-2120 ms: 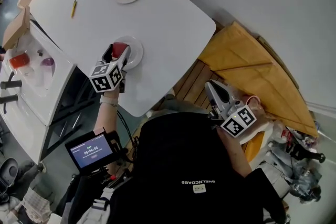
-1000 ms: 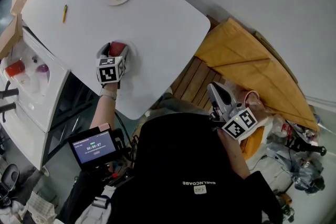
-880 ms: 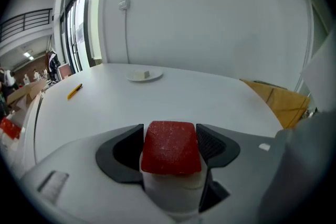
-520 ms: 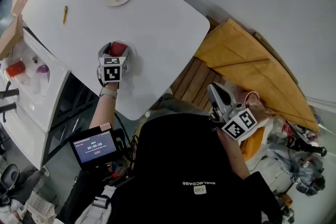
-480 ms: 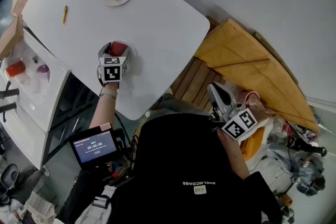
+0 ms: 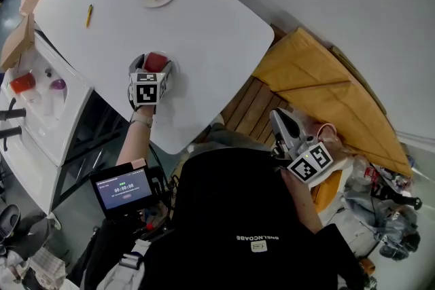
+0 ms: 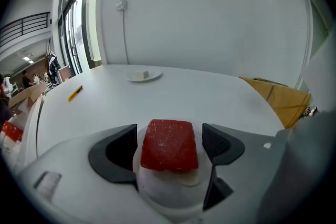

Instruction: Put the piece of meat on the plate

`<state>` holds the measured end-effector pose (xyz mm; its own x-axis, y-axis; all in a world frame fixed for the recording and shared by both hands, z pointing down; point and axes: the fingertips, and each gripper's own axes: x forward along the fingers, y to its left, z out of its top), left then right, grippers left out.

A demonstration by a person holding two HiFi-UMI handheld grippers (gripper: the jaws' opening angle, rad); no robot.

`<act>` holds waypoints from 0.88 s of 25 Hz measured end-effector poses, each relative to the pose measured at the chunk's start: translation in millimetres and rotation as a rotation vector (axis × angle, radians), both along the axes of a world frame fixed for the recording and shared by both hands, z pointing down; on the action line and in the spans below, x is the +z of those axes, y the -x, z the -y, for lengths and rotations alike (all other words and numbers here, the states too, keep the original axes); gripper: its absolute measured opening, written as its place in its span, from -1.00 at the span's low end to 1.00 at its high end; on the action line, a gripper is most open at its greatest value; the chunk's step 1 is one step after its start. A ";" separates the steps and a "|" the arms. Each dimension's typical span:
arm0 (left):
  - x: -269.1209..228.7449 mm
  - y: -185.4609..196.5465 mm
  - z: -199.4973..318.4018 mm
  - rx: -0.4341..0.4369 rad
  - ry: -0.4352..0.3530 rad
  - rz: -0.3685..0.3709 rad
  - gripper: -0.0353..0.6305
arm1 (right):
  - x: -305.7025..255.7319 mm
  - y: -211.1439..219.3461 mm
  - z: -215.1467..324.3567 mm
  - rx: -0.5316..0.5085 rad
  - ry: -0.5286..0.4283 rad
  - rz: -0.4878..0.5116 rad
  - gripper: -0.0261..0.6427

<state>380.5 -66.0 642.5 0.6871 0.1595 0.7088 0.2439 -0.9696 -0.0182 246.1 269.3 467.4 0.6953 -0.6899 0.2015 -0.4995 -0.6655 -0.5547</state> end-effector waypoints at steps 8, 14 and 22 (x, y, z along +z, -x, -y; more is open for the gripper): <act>-17.8 12.2 -3.0 -0.017 0.019 -0.038 0.35 | -1.2 0.5 1.4 -0.030 -0.021 -0.006 -0.91; -47.0 28.4 -2.9 -0.034 0.046 -0.099 0.31 | -7.2 4.1 10.1 -0.078 -0.049 -0.027 -0.91; -84.5 53.9 8.8 -0.068 0.073 -0.182 -0.40 | -9.8 -0.9 37.3 -0.190 -0.068 -0.045 -0.91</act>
<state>326.6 -74.8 558.0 0.8140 0.1543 0.5600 0.1765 -0.9842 0.0146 247.0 232.0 457.5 0.5583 -0.8208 0.1210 -0.6383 -0.5181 -0.5694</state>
